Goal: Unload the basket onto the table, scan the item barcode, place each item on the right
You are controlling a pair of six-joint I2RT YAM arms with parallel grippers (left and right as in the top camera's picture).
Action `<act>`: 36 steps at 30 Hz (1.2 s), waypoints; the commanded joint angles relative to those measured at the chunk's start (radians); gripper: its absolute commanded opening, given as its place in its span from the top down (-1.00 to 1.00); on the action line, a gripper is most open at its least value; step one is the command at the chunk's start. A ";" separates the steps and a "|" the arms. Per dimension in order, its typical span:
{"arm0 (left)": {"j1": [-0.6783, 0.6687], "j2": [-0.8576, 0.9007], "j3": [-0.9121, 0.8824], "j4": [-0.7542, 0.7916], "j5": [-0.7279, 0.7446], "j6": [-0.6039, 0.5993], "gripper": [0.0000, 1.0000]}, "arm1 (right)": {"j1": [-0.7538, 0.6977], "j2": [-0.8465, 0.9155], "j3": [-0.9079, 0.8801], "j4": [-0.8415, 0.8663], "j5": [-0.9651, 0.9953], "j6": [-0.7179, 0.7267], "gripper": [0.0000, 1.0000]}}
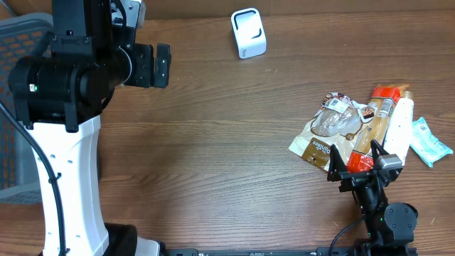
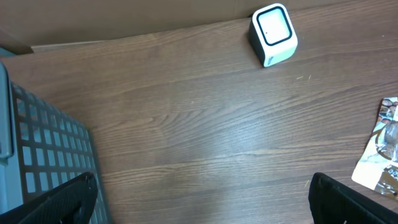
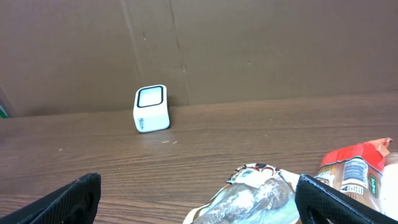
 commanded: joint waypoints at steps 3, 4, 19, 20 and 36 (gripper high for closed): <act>-0.004 -0.163 -0.133 0.097 0.011 -0.020 -1.00 | 0.005 -0.012 -0.010 0.005 -0.006 0.004 -1.00; -0.002 -0.195 -0.187 0.152 0.011 -0.014 -0.99 | 0.005 -0.012 -0.010 0.005 -0.006 0.004 -1.00; 0.139 -0.888 -1.371 1.117 0.301 0.178 -0.99 | 0.005 -0.012 -0.010 0.005 -0.006 0.004 -1.00; 0.135 -0.930 -1.439 1.178 0.300 0.179 -0.99 | 0.005 -0.012 -0.010 0.005 -0.006 0.004 -1.00; 0.097 -1.454 -2.135 1.527 0.262 0.174 -0.99 | 0.005 -0.012 -0.010 0.005 -0.006 0.004 -1.00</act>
